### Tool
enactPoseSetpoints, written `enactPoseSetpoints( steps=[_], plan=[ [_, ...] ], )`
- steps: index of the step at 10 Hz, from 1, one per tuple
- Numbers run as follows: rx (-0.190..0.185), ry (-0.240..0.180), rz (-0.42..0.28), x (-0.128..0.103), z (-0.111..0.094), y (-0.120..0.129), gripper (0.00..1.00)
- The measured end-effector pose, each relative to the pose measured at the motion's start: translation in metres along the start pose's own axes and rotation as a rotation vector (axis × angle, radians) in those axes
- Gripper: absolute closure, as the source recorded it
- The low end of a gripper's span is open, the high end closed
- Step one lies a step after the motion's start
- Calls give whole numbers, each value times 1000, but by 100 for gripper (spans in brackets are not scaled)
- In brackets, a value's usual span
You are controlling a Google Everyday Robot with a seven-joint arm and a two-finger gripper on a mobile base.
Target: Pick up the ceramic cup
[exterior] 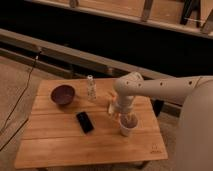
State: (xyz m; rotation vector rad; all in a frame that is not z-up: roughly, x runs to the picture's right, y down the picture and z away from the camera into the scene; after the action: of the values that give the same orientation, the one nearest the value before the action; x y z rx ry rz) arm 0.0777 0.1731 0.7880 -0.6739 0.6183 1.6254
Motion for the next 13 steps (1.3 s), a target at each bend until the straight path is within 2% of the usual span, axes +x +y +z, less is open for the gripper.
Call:
enactPoseSetpoints(
  steps=[3, 5, 8, 11, 13],
  plan=[
    [-2, 5, -3, -1, 1, 3, 89],
    [-3, 1, -5, -1, -2, 3, 100],
    [-11, -23, -8, -4, -15, 7, 100],
    [-21, -72, -27, -8, -47, 20, 100],
    [-2, -88, -11, -7, -69, 29, 100]
  ],
)
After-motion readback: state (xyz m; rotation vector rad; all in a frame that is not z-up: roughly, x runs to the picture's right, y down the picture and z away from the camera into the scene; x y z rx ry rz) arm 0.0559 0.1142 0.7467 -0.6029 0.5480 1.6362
